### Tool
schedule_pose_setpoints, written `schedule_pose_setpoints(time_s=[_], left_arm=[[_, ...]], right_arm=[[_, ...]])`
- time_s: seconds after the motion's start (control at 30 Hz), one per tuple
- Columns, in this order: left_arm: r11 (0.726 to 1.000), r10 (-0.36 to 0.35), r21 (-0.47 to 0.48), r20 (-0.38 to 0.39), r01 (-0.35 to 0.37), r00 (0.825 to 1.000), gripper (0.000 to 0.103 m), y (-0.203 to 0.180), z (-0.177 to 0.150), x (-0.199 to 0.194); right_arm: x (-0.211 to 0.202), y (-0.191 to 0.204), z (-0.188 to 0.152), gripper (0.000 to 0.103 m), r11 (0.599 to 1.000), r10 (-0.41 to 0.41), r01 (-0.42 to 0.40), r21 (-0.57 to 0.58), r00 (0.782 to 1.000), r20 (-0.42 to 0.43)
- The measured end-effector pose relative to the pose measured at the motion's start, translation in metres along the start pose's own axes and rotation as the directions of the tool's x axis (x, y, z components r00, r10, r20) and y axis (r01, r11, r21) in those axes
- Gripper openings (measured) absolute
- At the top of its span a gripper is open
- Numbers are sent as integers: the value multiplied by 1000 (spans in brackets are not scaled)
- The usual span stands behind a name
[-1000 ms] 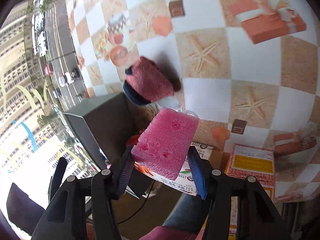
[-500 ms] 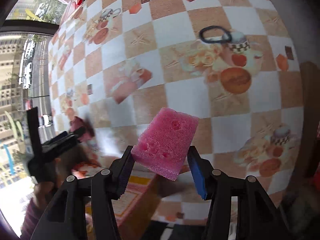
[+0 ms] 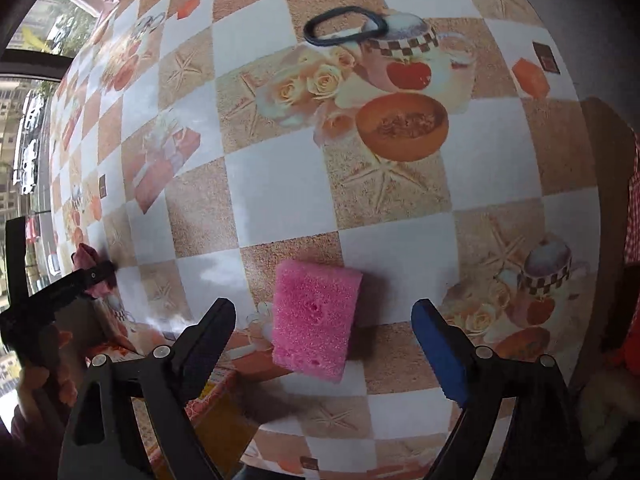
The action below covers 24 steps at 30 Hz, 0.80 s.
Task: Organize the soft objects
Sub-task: 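Grasp the pink-and-navy knit slipper with the left gripper while the right gripper grasps the pink sponge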
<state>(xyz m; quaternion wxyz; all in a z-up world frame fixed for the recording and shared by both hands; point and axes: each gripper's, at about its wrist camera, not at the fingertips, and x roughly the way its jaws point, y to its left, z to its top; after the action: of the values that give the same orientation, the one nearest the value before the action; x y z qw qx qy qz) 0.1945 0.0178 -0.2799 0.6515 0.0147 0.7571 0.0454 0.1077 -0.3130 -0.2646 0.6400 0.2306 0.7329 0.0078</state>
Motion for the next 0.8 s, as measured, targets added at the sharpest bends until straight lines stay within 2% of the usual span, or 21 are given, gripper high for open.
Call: schedule_pose_setpoints(time_s=[0.1, 0.17, 0.23, 0.27, 0.4, 0.53, 0.6, 0.63, 0.67, 0.7, 0.73, 0.77, 0.8], left_arm=[[1000, -11, 1, 14, 11, 1000, 88, -10, -1, 3], [1000, -13, 4, 13, 13, 1000, 93, -17, 1, 1], [1000, -21, 10, -5, 21, 1000, 101, -17, 3, 7], [1000, -29, 4, -12, 29, 1000, 103, -15, 3, 10], [993, -106, -51, -32, 104, 994, 103, -4, 1, 19], [997, -83, 4, -17, 83, 996, 103, -13, 2, 16], [996, -77, 42, 6, 76, 997, 98, -22, 1, 11], [995, -83, 61, 22, 82, 996, 89, -27, 0, 8], [993, -90, 84, 41, 87, 995, 75, -32, -1, 2], [990, -92, 116, 70, 83, 993, 64, -37, -3, -4], [985, -93, 153, 84, 79, 992, 42, -42, -4, -8], [980, -107, 177, 78, 91, 991, 30, -46, -5, -11], [977, -127, 184, 76, 112, 989, 30, -49, -6, -14]], right_arm=[[12, 11, -6, 91, 998, -54, 54, -38, 999, 7], [21, 19, -9, 91, 995, -89, 89, -43, 996, 7], [30, 21, -11, 103, 991, -127, 127, -30, 992, 7], [33, 21, -11, 103, 990, -140, 140, -24, 990, 8], [44, 38, -13, 103, 971, -230, 229, -69, 973, -3], [45, 38, -8, 103, 972, -229, 227, -65, 973, -35], [40, 33, -2, 103, 975, -219, 216, -57, 975, -45], [38, 32, -2, 101, 979, -199, 197, -47, 979, -38], [36, 29, -2, 98, 981, -189, 188, -45, 982, -27], [32, 29, -3, 89, 980, -194, 193, -56, 981, -9], [29, 34, -3, 79, 976, -205, 205, -74, 979, 8], [27, 42, -4, 73, 972, -211, 213, -97, 977, 26], [23, 43, -5, 60, 969, -211, 214, -121, 977, 43]])
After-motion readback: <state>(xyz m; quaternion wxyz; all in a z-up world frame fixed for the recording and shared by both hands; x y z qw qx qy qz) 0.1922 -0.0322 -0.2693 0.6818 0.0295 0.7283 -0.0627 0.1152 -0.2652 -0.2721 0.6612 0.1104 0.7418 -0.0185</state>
